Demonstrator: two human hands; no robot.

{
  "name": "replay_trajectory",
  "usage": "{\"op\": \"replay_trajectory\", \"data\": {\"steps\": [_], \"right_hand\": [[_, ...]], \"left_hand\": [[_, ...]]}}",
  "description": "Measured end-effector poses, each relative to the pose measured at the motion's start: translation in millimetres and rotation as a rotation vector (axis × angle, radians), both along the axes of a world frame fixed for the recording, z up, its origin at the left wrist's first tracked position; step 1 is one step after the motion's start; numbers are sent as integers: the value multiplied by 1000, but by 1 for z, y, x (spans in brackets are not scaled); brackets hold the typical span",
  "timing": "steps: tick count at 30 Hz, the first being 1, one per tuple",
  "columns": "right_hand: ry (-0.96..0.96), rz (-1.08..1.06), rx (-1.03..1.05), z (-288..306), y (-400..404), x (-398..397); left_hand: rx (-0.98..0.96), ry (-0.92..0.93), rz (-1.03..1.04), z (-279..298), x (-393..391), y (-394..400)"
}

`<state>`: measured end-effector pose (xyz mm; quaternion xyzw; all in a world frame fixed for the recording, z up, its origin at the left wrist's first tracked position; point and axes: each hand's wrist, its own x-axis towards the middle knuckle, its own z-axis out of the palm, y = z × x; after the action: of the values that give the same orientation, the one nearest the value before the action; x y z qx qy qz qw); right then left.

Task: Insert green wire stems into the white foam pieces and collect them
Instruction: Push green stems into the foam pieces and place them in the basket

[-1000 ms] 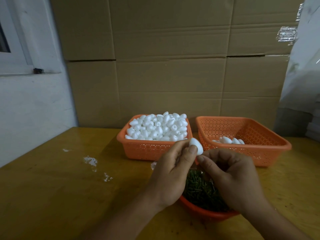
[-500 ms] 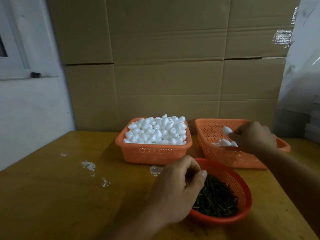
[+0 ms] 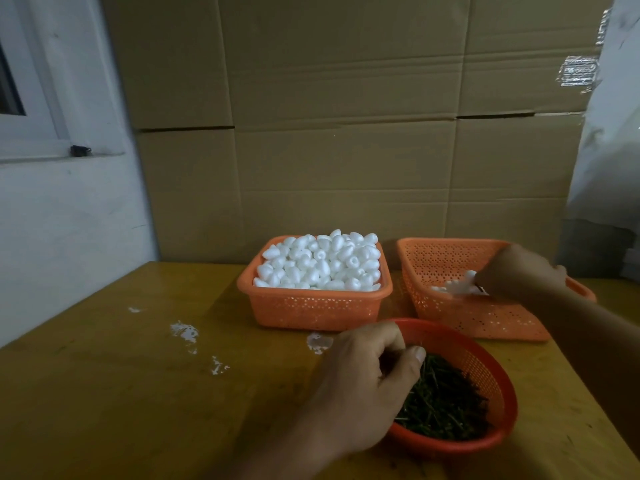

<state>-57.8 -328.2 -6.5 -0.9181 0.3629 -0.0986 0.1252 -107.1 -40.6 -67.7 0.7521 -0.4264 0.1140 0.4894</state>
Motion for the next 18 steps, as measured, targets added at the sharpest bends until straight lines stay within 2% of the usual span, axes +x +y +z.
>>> {"op": "replay_trajectory", "data": {"steps": [7, 10, 15, 18], "right_hand": [[-283, 64, -50, -6, 12, -20], [-328, 142, -22, -6, 29, -36], [-537, 333, 94, -14, 68, -76], [-574, 453, 122, -21, 93, -96]], "left_hand": [[30, 31, -2, 2, 0, 2], [54, 41, 8, 2, 0, 2], [27, 81, 129, 11, 11, 4], [-29, 106, 231, 28, 39, 11]]}}
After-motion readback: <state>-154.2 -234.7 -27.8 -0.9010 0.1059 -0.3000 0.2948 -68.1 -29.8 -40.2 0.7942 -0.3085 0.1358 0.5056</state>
